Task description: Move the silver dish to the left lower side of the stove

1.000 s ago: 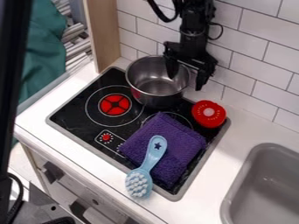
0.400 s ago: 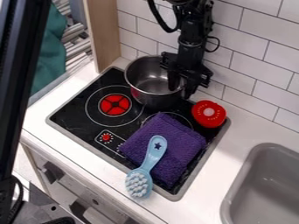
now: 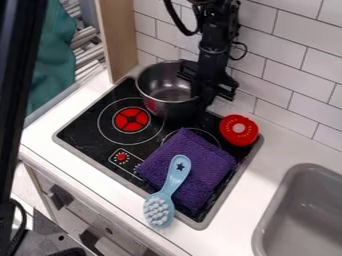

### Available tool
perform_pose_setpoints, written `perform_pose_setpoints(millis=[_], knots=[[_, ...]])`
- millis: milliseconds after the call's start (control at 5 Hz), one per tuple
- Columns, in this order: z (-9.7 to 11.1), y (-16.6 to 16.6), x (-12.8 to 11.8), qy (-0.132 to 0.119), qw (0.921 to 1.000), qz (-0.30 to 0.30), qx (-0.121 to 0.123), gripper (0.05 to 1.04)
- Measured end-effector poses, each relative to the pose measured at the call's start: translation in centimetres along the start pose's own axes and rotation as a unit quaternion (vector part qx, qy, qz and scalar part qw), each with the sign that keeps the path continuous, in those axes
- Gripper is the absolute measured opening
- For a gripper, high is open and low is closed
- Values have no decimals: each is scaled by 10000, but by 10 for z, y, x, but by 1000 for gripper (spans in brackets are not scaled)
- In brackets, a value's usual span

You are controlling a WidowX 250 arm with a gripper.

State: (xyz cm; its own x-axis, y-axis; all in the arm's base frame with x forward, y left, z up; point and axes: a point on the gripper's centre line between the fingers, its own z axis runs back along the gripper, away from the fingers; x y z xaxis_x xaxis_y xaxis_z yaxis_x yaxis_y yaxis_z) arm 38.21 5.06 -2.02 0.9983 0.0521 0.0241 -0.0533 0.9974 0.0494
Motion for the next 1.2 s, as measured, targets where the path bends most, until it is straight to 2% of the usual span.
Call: perform_pose_setpoints(millis=[400, 600, 800, 1000, 1200], knots=[[53, 17, 0, -808, 9959, 284, 278, 55], [74, 41, -17, -994, 9913, 737, 444, 55], [70, 61, -46, -876, 9879, 1213, 411, 55], [53, 71, -74, -596, 9853, 1575, 268, 55], [43, 74, -93, -422, 9842, 1706, 210, 55]])
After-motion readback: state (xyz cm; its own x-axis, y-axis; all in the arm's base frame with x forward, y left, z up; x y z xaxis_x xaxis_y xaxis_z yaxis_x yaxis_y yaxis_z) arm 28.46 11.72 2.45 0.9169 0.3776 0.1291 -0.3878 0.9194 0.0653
